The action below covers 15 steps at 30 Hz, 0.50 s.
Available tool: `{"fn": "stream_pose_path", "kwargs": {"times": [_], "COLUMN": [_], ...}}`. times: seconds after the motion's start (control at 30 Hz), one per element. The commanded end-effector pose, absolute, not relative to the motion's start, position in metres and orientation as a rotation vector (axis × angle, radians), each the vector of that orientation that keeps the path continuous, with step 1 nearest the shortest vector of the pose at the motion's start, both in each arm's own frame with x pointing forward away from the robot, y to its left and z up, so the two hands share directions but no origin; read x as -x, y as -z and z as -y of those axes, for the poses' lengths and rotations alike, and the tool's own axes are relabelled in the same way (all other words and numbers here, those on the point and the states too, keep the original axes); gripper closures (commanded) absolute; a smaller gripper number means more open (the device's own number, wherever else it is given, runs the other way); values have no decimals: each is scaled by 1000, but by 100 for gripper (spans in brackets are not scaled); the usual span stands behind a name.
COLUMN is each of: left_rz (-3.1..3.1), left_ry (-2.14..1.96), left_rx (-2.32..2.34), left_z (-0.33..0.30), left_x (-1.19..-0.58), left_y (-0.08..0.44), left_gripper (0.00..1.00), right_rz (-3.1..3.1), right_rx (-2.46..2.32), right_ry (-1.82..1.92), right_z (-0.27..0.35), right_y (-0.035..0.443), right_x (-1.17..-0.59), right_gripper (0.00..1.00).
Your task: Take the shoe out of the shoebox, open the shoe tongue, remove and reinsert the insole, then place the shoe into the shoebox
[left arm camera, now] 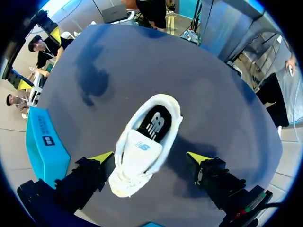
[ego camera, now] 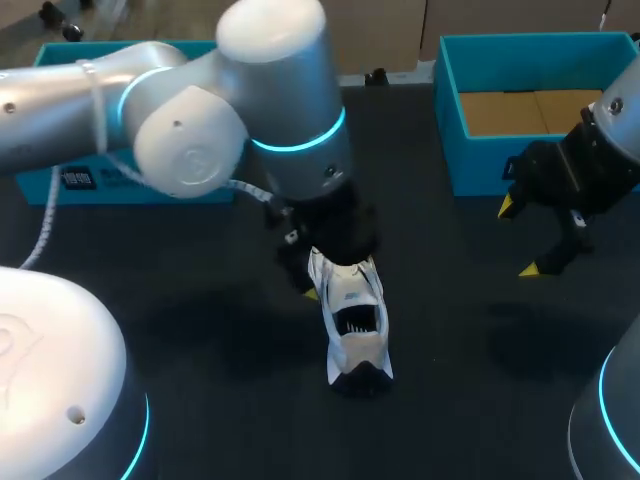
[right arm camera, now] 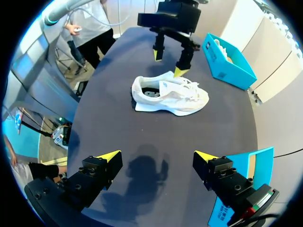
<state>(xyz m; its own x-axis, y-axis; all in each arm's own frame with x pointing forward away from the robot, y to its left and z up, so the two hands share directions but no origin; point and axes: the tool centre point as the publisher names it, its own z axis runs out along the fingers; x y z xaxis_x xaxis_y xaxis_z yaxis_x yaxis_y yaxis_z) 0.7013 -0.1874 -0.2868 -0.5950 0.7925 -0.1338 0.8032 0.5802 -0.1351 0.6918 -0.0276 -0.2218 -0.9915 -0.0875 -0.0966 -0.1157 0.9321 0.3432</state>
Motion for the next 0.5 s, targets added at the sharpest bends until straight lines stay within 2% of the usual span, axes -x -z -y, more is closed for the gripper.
{"fn": "stream_pose_path", "kwargs": {"times": [0.03, 0.33, 0.5], "left_rz": [-2716, -2716, -2861], "left_ry": [299, 299, 172], "left_rx": [-1373, -1373, -1072], "left_z": [179, 179, 191], "left_x": [-698, -698, -677], "left_y": [285, 285, 285], "left_gripper": [0, 0, 0], "right_rz": [-3011, -3011, -3011], "right_rx": [159, 159, 159], "right_ry": [-539, -539, -539], "right_z": [27, 27, 27], "right_y": [223, 223, 223], "right_x": [-693, -693, -693], "right_gripper": [0, 0, 0]}}
